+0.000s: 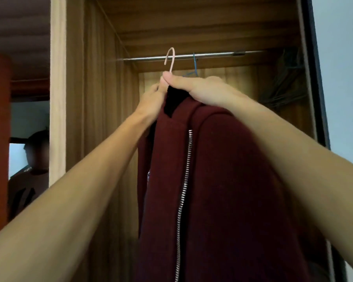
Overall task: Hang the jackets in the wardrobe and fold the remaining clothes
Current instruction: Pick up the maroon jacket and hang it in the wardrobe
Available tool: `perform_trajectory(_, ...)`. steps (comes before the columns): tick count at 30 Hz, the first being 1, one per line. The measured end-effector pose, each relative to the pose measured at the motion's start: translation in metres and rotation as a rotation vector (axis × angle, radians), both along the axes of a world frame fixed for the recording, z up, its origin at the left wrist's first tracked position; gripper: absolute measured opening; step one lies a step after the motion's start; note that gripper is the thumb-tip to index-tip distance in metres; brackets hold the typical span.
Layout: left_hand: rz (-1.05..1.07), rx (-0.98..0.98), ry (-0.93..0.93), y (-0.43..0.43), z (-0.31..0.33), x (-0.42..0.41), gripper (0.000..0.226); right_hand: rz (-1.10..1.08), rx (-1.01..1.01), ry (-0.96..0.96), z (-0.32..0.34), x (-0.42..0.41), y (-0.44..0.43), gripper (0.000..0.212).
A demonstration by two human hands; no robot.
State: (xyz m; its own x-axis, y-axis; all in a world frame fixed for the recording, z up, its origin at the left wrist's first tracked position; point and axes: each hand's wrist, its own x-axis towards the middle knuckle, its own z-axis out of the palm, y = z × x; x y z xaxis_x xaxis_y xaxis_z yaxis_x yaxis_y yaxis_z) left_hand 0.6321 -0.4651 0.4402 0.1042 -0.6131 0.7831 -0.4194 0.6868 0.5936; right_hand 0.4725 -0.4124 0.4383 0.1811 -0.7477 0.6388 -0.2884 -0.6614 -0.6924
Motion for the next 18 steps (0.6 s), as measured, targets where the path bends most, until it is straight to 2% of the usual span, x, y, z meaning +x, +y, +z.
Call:
perform_trajectory(3, -0.022, 0.053, 0.119, -0.035, 0.011, 0.033, 0.073, 0.049, -0.01, -0.033, 0.006, 0.03, -0.037, 0.083)
perform_trajectory(7, 0.015, 0.064, 0.189, -0.073, 0.023, 0.06, 0.078, 0.075, -0.016, -0.09, 0.023, 0.06, -0.087, 0.091)
perform_trajectory(11, 0.018, 0.026, 0.199, -0.122, 0.04, 0.087, 0.102, 0.117, -0.051, -0.125, 0.045, 0.09, -0.129, 0.084)
perform_trajectory(14, 0.067, -0.012, 0.265, -0.139, 0.05, 0.101, 0.094, 0.105, -0.11, -0.115, 0.063, 0.112, -0.155, 0.085)
perform_trajectory(18, 0.124, -0.041, 0.288, -0.162, 0.066, 0.119, 0.062, 0.115, -0.172, -0.172, 0.093, 0.142, -0.195, 0.084)
